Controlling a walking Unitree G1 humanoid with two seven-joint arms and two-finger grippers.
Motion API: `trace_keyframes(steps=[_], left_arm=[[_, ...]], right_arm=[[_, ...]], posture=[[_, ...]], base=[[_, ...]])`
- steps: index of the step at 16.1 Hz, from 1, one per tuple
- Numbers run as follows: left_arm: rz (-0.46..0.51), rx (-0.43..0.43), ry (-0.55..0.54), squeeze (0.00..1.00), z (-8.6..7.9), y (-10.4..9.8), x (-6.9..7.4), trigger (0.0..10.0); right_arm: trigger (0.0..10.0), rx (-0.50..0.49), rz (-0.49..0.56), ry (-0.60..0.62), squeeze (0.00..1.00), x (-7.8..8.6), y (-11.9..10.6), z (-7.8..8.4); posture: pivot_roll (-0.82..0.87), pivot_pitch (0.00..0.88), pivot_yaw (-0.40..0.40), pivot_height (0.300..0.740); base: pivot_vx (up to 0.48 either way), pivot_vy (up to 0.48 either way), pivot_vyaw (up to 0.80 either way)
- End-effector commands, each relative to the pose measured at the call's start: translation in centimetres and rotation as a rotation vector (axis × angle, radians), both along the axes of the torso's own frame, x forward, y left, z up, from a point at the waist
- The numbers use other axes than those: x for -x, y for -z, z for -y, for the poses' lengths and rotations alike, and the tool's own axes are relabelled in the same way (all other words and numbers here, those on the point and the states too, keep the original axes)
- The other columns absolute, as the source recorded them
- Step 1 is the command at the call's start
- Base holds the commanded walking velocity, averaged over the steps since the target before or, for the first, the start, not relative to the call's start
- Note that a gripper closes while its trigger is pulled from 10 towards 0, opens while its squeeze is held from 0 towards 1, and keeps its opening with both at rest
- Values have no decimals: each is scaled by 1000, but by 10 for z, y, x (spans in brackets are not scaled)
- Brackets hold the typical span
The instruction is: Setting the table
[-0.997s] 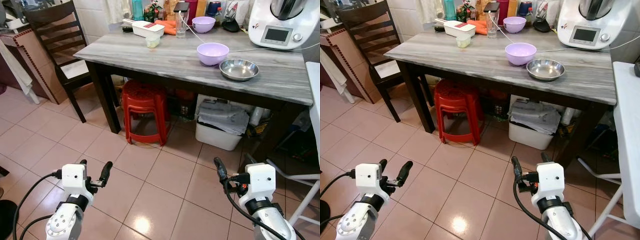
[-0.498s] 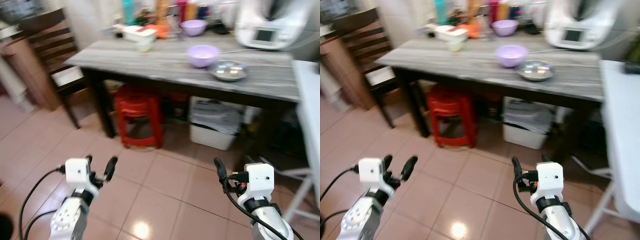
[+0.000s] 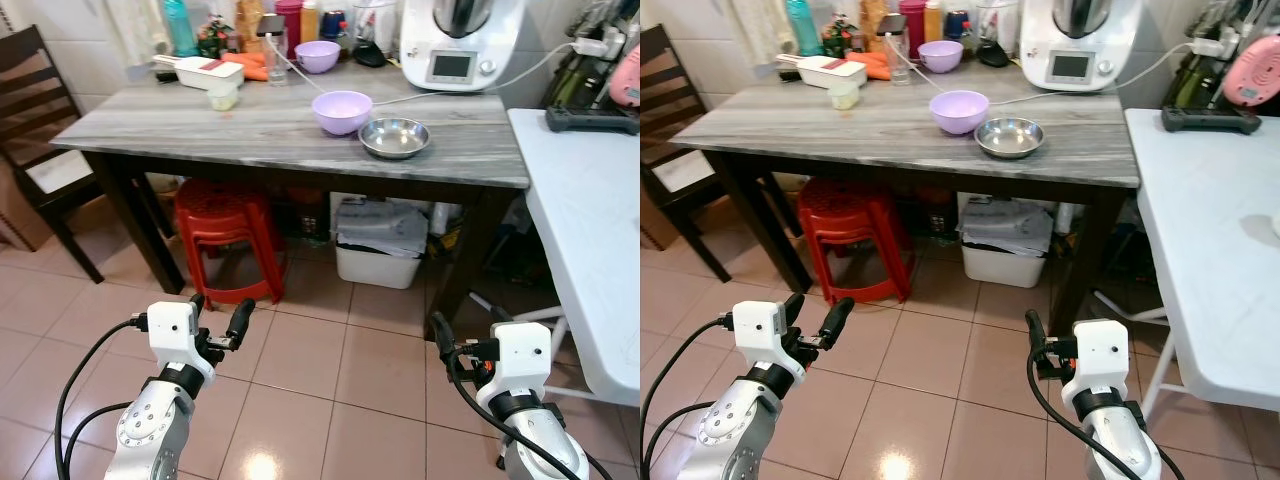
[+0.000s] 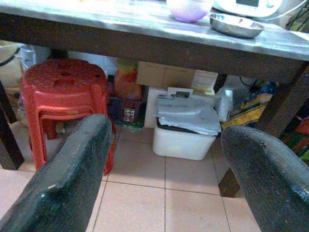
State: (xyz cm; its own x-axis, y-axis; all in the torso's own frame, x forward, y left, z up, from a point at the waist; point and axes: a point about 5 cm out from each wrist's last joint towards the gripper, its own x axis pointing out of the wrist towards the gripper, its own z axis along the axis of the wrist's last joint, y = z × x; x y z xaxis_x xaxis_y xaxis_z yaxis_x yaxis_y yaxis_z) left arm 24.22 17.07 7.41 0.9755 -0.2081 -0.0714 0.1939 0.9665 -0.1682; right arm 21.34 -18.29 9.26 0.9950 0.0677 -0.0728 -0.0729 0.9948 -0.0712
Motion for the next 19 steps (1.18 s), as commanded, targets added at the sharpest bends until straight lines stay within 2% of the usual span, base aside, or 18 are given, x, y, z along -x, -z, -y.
trace_keyframes(steps=[1,4,12,19], left_arm=[[12,-17,11,0,-1,-6,-2,10000],[11,-17,18,0,0,-6,-4,10000],[34,-29,44,0,6,-14,-6,10000],[26,-34,58,0,5,-17,-4,10000]], right_arm=[[10000,-5,33,-7,0,-3,-10,-2],[10000,-11,40,-4,0,-4,-11,-3],[10000,-16,76,24,0,-4,-22,-3],[10000,-26,63,34,0,1,-20,-5]], posture=[[-73,0,71,740],[-77,0,69,740],[-82,7,80,740],[-80,24,88,740]], base=[[0,0,-800],[0,-185,-710],[0,-351,0],[0,-354,-729]])
